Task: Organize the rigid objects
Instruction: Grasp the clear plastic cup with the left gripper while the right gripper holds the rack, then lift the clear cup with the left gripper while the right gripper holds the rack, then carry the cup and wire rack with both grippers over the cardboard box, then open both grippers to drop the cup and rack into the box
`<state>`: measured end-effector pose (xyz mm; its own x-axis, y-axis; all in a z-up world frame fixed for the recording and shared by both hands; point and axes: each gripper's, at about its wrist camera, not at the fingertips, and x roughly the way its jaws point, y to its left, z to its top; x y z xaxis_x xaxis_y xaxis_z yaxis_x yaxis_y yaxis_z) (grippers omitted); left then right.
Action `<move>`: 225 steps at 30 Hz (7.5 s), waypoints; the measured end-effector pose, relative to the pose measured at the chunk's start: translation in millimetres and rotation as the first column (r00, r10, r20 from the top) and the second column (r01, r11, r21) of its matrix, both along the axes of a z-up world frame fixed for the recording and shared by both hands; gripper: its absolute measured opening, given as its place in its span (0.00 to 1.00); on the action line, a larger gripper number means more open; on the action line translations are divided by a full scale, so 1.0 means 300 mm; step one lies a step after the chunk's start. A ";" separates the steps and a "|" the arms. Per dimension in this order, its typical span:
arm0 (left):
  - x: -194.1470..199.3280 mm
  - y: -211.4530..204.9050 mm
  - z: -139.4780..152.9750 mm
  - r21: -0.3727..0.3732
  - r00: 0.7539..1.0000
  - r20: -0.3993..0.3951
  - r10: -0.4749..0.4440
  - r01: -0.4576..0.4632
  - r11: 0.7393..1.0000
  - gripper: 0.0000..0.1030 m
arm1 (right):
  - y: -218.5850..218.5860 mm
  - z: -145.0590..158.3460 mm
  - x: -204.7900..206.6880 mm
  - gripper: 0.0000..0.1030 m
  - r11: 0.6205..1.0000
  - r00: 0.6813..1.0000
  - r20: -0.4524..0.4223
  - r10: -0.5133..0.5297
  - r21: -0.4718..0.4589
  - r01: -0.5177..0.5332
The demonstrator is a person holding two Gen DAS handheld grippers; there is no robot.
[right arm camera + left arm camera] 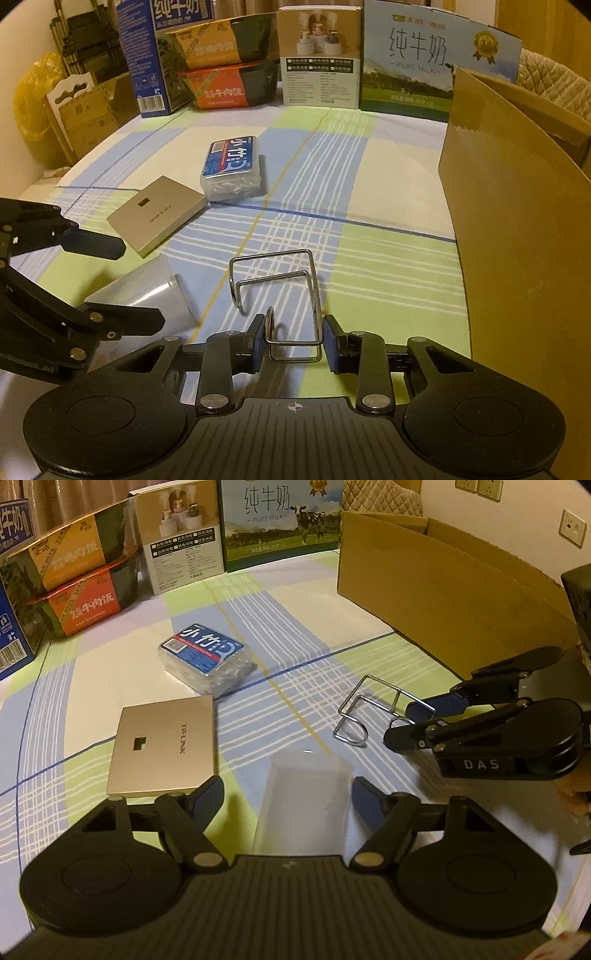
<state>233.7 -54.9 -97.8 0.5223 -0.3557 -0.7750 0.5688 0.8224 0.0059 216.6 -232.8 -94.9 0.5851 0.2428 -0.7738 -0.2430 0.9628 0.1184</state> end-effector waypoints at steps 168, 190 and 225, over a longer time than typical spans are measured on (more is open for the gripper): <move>0.019 -0.809 0.450 -0.148 0.998 0.042 0.050 -0.044 0.988 0.46 | -0.865 0.610 -0.102 0.48 0.939 0.930 0.137 -0.341 0.101 0.329; 0.163 -0.807 0.404 -0.176 0.992 0.076 0.105 -0.091 0.980 0.67 | -0.891 0.476 0.019 0.48 0.932 0.931 0.093 -0.353 0.124 0.341; 0.116 -0.558 0.390 -0.152 0.980 0.062 0.188 -0.177 0.972 0.67 | -0.776 0.498 0.069 0.75 0.913 0.924 0.136 -0.358 0.259 0.315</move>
<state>268.4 -222.3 19.1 0.6440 -0.3546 -0.6779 0.4116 0.9075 -0.0836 237.4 -465.6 54.4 0.7847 0.1643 -0.5977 0.0536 0.9427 0.3294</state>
